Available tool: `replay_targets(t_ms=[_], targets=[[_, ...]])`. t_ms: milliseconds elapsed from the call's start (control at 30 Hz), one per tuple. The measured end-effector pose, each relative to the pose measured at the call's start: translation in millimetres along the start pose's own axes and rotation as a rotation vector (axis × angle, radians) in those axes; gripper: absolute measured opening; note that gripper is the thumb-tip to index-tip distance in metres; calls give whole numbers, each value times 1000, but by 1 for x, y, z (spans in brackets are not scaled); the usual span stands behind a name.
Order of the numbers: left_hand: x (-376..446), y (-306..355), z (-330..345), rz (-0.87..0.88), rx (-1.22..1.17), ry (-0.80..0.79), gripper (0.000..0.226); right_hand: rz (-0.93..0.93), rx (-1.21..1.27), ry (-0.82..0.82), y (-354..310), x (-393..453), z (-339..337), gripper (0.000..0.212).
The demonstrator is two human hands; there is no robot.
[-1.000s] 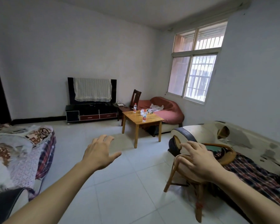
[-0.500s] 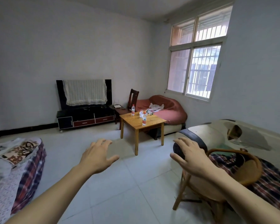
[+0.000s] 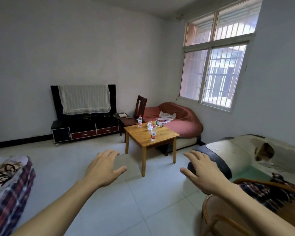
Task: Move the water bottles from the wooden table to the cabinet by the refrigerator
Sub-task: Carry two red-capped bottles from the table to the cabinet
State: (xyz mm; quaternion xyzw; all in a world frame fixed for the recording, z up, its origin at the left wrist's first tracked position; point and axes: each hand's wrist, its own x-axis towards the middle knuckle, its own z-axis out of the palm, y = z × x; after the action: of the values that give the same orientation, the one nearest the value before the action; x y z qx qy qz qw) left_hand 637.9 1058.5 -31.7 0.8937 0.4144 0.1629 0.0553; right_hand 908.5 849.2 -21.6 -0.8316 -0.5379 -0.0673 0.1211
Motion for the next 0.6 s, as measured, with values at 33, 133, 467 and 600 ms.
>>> replay_targets(t_ms=[33, 133, 467, 600], targets=[[17, -3, 7, 7, -2, -2, 71, 0, -12, 4, 3, 16, 6, 62], [67, -15, 28, 27, -41, -7, 70, 6, -32, 15, 4, 67, 20, 62], [252, -98, 65, 27, -148, 11, 66, 48, -93, 3, -17, 250, 47, 59], [296, -120, 91, 17, -148, -57, 68, 37, -33, -41, -21, 310, 87, 82]])
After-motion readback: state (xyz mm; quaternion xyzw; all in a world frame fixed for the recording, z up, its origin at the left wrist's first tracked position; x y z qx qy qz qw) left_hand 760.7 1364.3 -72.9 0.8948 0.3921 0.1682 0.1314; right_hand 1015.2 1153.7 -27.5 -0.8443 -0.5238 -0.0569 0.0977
